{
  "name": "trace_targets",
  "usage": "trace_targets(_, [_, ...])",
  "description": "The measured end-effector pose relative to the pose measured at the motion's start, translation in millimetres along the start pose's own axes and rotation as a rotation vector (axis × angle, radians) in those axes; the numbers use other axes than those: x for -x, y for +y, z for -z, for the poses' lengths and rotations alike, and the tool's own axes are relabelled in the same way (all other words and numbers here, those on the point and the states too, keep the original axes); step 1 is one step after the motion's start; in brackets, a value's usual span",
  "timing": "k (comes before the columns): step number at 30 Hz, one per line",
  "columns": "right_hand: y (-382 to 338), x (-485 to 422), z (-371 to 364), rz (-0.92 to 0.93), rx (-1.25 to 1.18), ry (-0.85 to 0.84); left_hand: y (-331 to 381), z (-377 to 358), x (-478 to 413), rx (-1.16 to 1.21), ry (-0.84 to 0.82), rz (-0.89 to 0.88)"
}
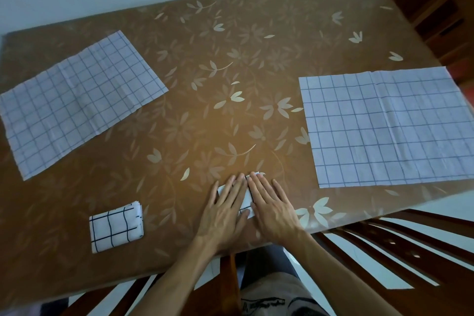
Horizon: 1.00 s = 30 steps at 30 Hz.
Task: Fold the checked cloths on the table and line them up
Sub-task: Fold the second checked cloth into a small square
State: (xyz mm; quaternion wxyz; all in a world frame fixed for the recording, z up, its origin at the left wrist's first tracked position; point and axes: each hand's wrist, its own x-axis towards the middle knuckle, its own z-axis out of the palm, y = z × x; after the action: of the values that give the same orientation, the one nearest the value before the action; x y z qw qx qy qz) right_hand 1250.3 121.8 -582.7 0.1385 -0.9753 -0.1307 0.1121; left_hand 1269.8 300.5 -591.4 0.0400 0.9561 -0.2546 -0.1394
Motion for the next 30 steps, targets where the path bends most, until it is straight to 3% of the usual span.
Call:
trace_targets(11, [10,-1,4,-0.065,0.114,-0.104,-18,-1,24,-0.030,-0.055,0.072])
trace_targets(18, [-1,-8,16,-0.084,0.118,-0.135,-38,18,12,-0.165,-0.055,-0.046])
trace_targets(26, [-7,3,52,-0.122,-0.081,-0.060,-9,52,23,0.106,-0.025,-0.005])
trace_targets(30, [3,16,72,-0.167,-0.103,-0.107,11,69,21,0.195,-0.024,0.025])
